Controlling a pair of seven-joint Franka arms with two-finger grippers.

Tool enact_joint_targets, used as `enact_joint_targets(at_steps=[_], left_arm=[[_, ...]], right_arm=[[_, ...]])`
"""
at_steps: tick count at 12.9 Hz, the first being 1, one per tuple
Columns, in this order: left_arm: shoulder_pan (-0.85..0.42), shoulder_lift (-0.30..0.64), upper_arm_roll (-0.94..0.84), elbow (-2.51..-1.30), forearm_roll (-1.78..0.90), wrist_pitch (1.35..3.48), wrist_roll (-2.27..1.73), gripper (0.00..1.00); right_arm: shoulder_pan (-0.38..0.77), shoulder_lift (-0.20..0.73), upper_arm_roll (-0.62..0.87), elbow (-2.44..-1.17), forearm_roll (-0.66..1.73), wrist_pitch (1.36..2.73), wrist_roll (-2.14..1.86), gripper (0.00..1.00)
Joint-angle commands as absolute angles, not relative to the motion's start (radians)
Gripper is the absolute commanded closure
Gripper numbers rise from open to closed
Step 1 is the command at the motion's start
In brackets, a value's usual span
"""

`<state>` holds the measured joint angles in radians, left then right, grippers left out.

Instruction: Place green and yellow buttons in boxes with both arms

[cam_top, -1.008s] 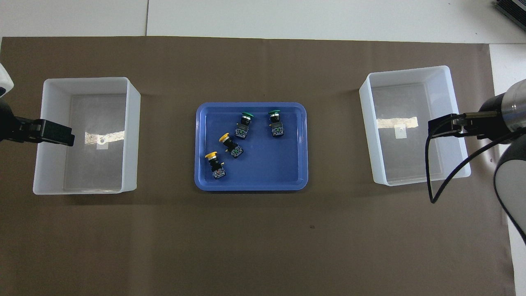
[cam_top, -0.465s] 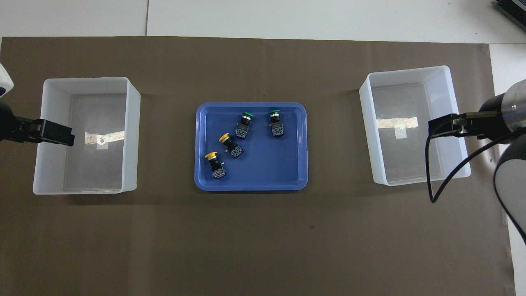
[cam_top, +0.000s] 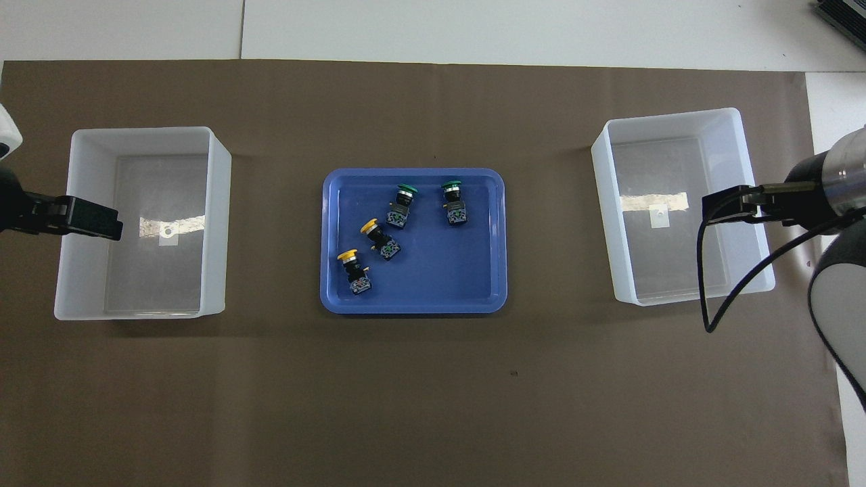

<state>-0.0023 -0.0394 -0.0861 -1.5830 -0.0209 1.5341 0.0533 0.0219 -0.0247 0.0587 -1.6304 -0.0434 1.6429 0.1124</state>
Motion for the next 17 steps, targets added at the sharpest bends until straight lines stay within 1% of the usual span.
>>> enact_joint_targets(at_steps=[1,3,7,10,13,16,17], left_arm=[[0.011,-0.057,-0.095,-1.597,-0.008,1.525,0.060,0.00],[0.011,-0.057,-0.095,-1.597,-0.008,1.525,0.060,0.00],[0.009,-0.057,-0.095,-1.597,-0.008,1.529,0.058,0.00],[-0.002,-0.057,-0.095,-1.597,-0.008,1.540,0.058,0.00],[-0.003,-0.057,-0.095,-1.597,-0.008,1.539,0.057,0.00],[0.009,-0.057,-0.095,-1.608,-0.008,1.558,0.026,0.00],[0.006,-0.066,-0.097,-1.635,-0.011,1.598,-0.053,0.00]], right_arm=[[0.012,-0.040,0.064,-1.652,-0.017,1.669,0.103,0.00],[0.014,-0.040,0.066,-1.658,-0.017,1.675,0.104,0.00],[0.049,-0.032,0.067,-1.696,-0.018,1.745,0.118,0.00],[0.096,0.011,0.067,-1.736,-0.018,1.869,0.172,0.00],[0.179,0.083,0.067,-1.764,-0.018,1.972,0.216,0.00],[0.262,0.194,0.066,-1.758,-0.031,2.132,0.316,0.00],[0.284,0.228,0.066,-1.756,-0.032,2.187,0.324,0.00]])
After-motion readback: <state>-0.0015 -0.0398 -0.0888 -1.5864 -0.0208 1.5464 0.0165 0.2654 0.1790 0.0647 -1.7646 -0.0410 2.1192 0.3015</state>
